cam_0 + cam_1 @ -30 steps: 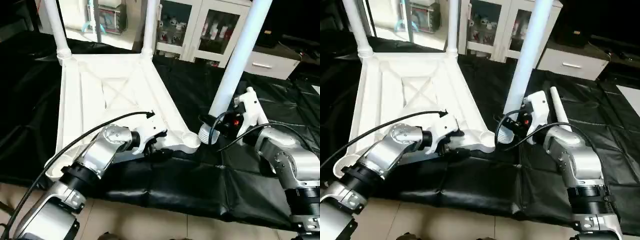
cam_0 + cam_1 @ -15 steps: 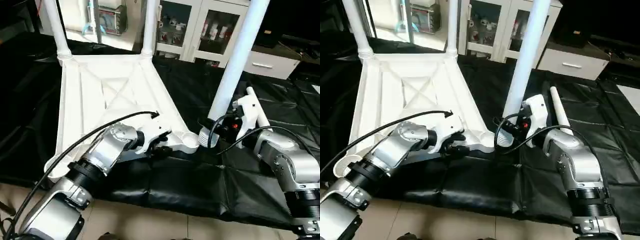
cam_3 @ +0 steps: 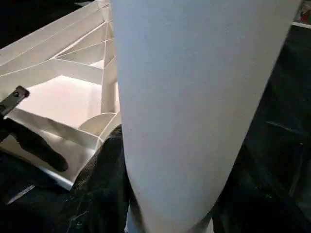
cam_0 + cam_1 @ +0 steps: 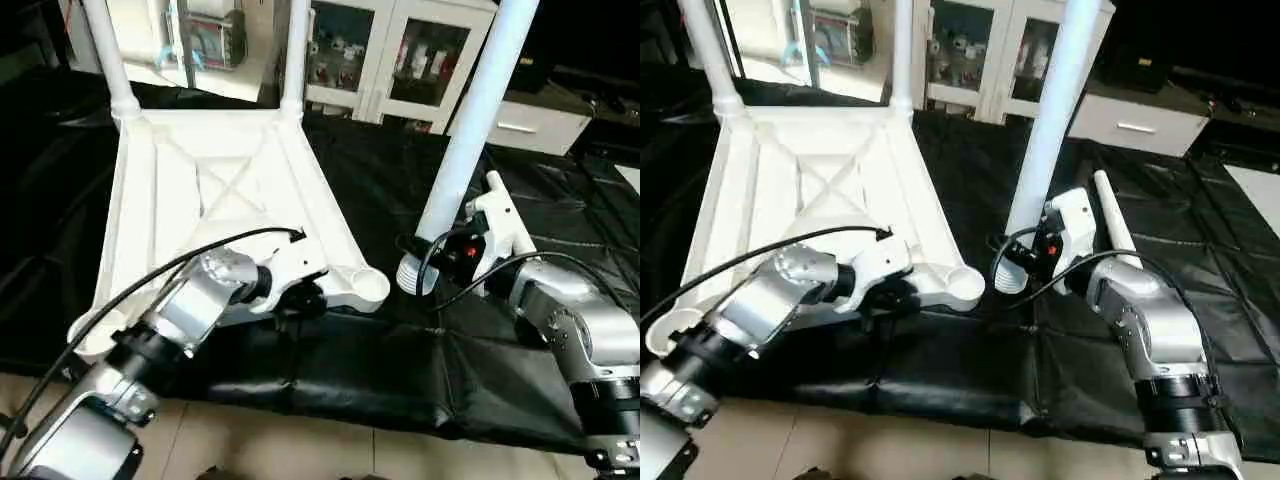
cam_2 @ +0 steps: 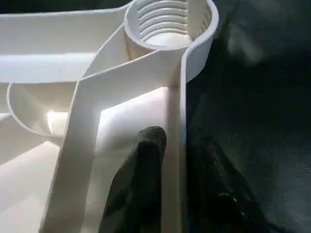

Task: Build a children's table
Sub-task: Insert table leg to table base

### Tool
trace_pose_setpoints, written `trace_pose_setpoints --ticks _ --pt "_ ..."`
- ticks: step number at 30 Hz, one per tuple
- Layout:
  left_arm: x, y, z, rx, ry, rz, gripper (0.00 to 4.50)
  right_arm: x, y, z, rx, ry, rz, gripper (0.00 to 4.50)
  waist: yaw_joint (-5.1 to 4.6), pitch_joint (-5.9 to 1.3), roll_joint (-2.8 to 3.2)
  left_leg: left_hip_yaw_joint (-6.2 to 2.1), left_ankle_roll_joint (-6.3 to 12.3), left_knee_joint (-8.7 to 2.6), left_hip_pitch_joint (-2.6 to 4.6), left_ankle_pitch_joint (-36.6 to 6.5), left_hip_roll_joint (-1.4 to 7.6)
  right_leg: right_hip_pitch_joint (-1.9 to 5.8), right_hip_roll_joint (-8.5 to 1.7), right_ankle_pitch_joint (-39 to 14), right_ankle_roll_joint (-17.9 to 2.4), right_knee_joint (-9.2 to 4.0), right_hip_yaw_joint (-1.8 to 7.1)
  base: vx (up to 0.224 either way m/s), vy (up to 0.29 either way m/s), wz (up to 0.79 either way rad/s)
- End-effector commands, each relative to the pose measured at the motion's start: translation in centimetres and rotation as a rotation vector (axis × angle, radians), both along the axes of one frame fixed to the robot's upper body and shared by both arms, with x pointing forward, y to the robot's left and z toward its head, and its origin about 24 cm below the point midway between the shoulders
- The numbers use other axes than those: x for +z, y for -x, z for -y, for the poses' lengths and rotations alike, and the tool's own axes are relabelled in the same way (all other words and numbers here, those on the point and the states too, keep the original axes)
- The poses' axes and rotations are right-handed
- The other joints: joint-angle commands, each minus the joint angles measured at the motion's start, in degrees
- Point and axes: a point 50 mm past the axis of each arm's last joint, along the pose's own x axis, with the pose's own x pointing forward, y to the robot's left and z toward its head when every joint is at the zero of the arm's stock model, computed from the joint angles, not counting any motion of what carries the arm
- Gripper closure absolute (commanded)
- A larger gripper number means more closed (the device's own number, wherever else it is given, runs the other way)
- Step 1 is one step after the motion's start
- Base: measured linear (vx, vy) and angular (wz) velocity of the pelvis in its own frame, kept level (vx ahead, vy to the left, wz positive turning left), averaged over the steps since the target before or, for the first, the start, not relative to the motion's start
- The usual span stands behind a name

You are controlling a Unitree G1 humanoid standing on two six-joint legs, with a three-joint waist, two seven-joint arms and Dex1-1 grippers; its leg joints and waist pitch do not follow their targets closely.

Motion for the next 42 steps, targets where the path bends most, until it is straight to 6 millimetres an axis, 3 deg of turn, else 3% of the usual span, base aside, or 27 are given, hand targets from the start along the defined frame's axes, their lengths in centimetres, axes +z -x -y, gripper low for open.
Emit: trace_pose_setpoints --ticks 1,4,6,12,19,22,26,42 --pt "-0.9 0.7 -0.4 -0.015 -0.044 -0.037 3.95 0.9 -0.3 0.3 0.0 0.026 0.039 2.64 0.13 -3.76 0.66 0.12 -1.15 -4.71 0.3 -12.9 0.46 3.56 -2.85 -20.83 -5.95 -4.49 2.47 0.0 0.0 0.0" --pt "-1.1 1.6 -0.8 -0.051 -0.05 -0.061 4.09 1.0 -0.3 0.1 0.025 0.006 0.026 2.64 0.03 -3.74 0.95 0.12 -1.38 -4.83 0.35 -13.02 0.56 3.53 -2.73 -19.5 -6.59 -4.3 2.52 0.0 0.0 0.0" --pt "-1.2 2.5 -0.8 -0.059 -0.041 -0.074 4.35 1.4 0.5 -0.6 0.11 -0.074 -0.01 2.64 -0.06 -3.75 0.78 0.1 -1.07 -4.85 0.39 -13.17 0.64 3.73 -2.69 -18.64 -7.12 -4.04 2.58 0.0 0.0 0.0" --pt "-1.1 2.8 -0.4 -0.056 -0.018 -0.074 4.47 0.8 1.6 -1.5 0.224 -0.188 -0.13 2.64 0.12 -3.81 0.64 0.33 -0.56 -4.72 0.42 -11.42 0.59 3.66 -2.65 -16.83 -7.62 -3.91 2.68 0.0 0.0 0.0" --pt "-1.0 3.2 0.4 -0.061 -0.01 -0.07 4.47 -0.6 0.7 -2.8 0.226 -0.147 -0.147 2.64 -0.03 -3.73 0.38 0.27 -1.45 -4.67 0.37 -12.4 0.5 3.37 -2.99 -22.13 -6.13 -4.5 2.61 0.0 0.0 0.0" --pt "-0.9 3.1 0.5 -0.063 -0.006 -0.065 4.47 -0.9 0.3 -3.0 0.211 -0.145 -0.143 2.64 0.02 -3.82 0.5 0.26 -1.44 -4.69 0.37 -11.07 0.58 3.45 -2.82 -19.8 -6.46 -4.2 2.66 0.0 0.0 0.0" --pt "-0.7 3.0 0.6 -0.059 0.001 -0.05 4.47 -1.1 -0.2 -3.6 0.208 -0.154 -0.145 2.64 -0.02 -3.9 0.16 0.4 -1.12 -4.62 0.24 -9.48 0.49 3.58 -2.68 -16.6 -7.57 -3.74 2.72 0.0 0.0 0.0" --pt "-0.6 2.7 0.5 -0.039 -0.006 -0.036 4.47 -2.7 -0.5 -4.1 0.234 -0.057 -0.159 2.64 -0.06 -3.83 0.13 0.36 -1.08 -4.69 0.31 -11.26 0.48 3.52 -2.78 -20.02 -6.36 -4.19 2.67 0.0 0.0 0.0"
